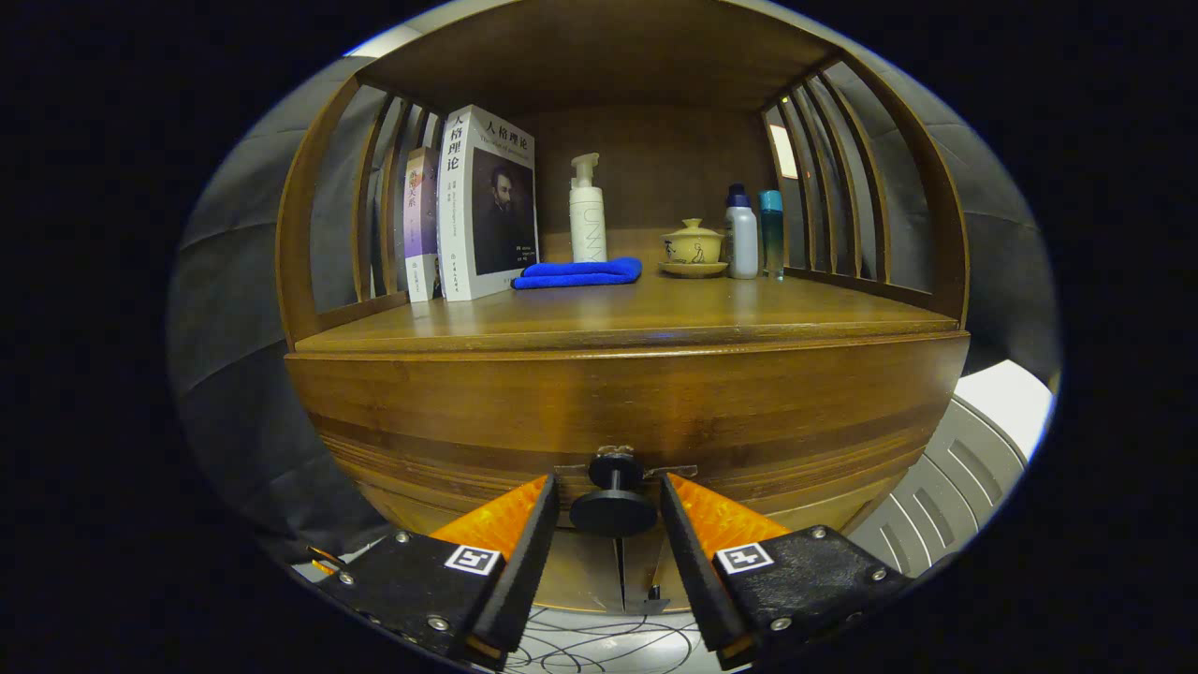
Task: Pull open the drawer, take out the items inside it, and place them on the countertop above the cabinet.
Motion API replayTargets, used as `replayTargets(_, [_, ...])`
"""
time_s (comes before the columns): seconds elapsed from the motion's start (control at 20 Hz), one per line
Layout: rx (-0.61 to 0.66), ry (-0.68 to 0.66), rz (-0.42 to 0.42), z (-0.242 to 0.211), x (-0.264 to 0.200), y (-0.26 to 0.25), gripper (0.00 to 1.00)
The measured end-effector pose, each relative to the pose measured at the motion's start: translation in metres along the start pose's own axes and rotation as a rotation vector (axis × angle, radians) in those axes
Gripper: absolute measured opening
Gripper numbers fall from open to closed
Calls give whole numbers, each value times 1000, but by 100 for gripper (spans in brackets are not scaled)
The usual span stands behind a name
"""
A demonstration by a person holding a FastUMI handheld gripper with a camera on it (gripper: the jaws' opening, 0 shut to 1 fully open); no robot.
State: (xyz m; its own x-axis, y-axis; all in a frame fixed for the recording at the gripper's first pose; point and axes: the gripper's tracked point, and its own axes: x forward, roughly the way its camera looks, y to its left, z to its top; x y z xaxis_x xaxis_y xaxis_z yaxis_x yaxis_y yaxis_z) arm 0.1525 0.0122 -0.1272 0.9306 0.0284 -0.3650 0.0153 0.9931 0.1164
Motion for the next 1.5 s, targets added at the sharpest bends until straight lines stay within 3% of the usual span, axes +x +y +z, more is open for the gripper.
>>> replayTargets(0.15, [-27,7,-6,0,0,-3,52])
replayTargets(0.4, [-47,27,-12,-3,-5,-5,41])
replayTargets(1.5, [-40,89,-83,-26,-89,-3,40])
